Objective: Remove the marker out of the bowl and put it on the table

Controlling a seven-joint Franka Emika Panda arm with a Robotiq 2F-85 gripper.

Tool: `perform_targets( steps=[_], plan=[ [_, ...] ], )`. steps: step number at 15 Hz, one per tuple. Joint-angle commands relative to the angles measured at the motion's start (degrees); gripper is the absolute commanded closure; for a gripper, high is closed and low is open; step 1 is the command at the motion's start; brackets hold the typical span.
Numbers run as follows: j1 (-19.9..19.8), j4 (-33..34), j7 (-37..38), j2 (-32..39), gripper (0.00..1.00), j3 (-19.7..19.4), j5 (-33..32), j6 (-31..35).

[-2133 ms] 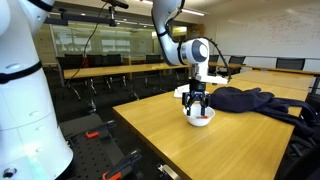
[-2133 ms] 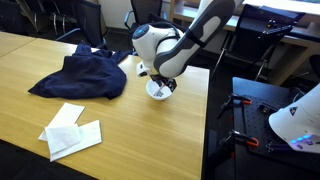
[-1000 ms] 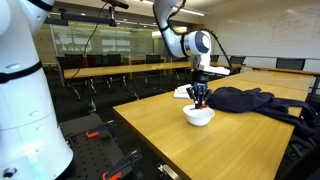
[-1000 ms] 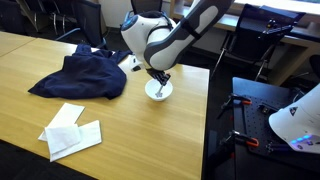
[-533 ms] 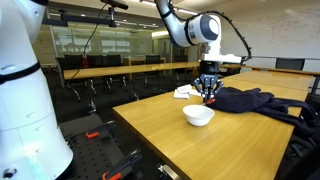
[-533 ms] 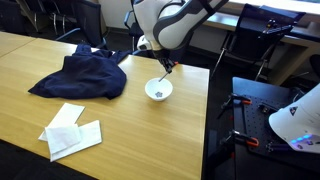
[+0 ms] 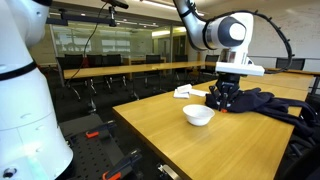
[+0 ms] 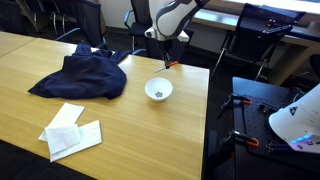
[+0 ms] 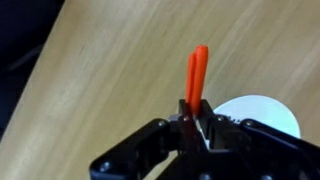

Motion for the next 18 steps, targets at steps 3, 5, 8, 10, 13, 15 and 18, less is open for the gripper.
perform_targets(
  steps=[3,5,8,10,13,15,18],
  plan=[
    [-1.75,4.5,10.13,4.06,0.96,0.66,6.46,5.81],
    [-0.86,4.06,14.1,4.39,0.61,-0.34,5.58,10.25],
    [4.0,2.81,23.76,3.72,0.46,-6.06,-3.43,14.42],
    [5.34,1.95,26.25,2.66,0.31,-7.35,-7.79,13.47],
    [1.79,-1.85,17.19,-1.64,0.09,-0.55,-4.4,9.85],
    [1.29,-5.11,14.2,-5.54,0.0,1.73,-2.57,7.35],
    [4.39,-9.45,17.24,-11.96,0.0,-0.24,-5.62,2.63]
  ],
)
